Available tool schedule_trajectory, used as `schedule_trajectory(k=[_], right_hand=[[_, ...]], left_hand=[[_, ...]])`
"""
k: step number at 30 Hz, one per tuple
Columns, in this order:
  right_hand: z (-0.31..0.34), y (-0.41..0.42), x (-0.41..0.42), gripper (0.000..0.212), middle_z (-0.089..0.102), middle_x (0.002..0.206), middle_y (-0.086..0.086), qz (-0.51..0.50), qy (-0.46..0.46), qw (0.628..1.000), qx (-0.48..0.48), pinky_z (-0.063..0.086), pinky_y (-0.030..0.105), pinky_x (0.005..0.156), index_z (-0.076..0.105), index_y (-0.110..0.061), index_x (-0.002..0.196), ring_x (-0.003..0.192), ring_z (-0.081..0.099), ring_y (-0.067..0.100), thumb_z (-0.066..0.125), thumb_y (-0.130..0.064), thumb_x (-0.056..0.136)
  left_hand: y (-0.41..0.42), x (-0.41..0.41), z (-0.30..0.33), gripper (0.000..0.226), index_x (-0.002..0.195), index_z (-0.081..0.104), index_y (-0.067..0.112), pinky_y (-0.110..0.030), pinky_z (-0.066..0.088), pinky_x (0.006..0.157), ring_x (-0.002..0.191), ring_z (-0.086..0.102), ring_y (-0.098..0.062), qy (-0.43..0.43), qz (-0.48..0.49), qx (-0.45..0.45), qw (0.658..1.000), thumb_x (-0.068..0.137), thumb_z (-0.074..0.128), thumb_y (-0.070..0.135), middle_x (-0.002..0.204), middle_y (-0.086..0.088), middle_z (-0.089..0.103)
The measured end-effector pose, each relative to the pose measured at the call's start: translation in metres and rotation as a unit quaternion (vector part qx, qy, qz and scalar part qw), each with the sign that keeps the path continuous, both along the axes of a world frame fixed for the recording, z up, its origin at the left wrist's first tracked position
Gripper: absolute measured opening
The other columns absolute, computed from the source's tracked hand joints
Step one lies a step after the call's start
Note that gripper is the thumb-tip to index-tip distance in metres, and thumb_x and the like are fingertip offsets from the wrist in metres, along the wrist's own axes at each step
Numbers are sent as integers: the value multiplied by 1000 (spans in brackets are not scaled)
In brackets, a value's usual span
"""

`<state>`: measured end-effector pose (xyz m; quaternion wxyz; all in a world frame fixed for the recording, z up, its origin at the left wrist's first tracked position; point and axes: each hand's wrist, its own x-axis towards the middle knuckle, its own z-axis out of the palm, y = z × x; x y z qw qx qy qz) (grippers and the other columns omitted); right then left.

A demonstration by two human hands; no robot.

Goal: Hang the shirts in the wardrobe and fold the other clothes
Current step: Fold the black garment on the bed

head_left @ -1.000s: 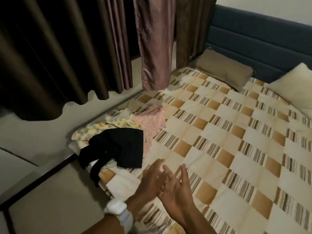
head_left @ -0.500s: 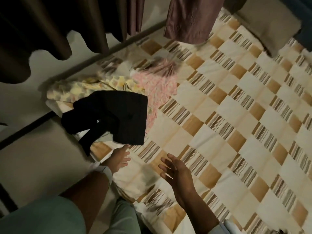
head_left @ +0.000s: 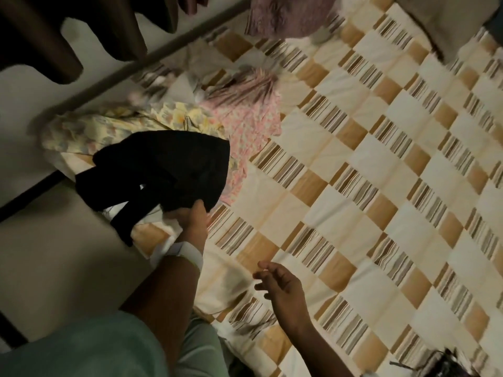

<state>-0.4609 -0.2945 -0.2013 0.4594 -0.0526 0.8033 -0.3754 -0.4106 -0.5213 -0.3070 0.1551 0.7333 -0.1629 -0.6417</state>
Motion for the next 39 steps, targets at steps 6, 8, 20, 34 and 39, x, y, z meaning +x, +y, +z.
schedule_trajectory(k=[6, 8, 20, 34, 39], right_hand=[[41, 0, 0, 41, 54, 143, -27, 231, 101, 967, -34, 48, 29, 106, 49, -54, 137, 124, 54, -8, 63, -41, 100], [65, -13, -6, 81, 22, 164, -22, 281, 164, 942, -77, 30, 25, 120, 21, -43, 160, 147, 28, -3, 66, -56, 94], [271, 30, -77, 17, 69, 75, 12, 150, 231, 929, -247, 46, 36, 59, 66, -14, 86, 68, 69, 29, 70, -27, 76], [459, 201, -121, 26, 67, 93, 9, 273, 205, 902, -265, 54, 21, 71, 61, -9, 104, 80, 68, 16, 73, 1, 82], [473, 239, -142, 23, 71, 83, -5, 238, 198, 920, -238, 54, 15, 68, 62, -17, 100, 71, 70, 3, 71, -1, 87]], left_hand=[[-2, 36, 127, 33, 105, 76, 26, -19, 46, 54, 70, 64, -18, -40, -324, -323, 888, 97, 56, 1, 100, -25, 72], [-1, 33, 189, 36, 80, 75, 18, -22, 39, 47, 56, 52, -18, 15, -345, -328, 880, 95, 51, -3, 71, -17, 66], [117, 15, 509, 22, 103, 75, 15, -26, 59, 68, 67, 69, -13, 126, -448, -542, 700, 97, 61, -2, 82, -7, 75], [230, -47, 461, 107, 142, 50, 35, -49, 44, 114, 135, 57, -15, 368, -628, -304, 615, 54, 77, 88, 144, 8, 62], [260, -84, 487, 77, 121, 70, 11, -30, 60, 86, 110, 72, -23, 478, -511, -334, 631, 64, 92, 58, 119, -8, 75]])
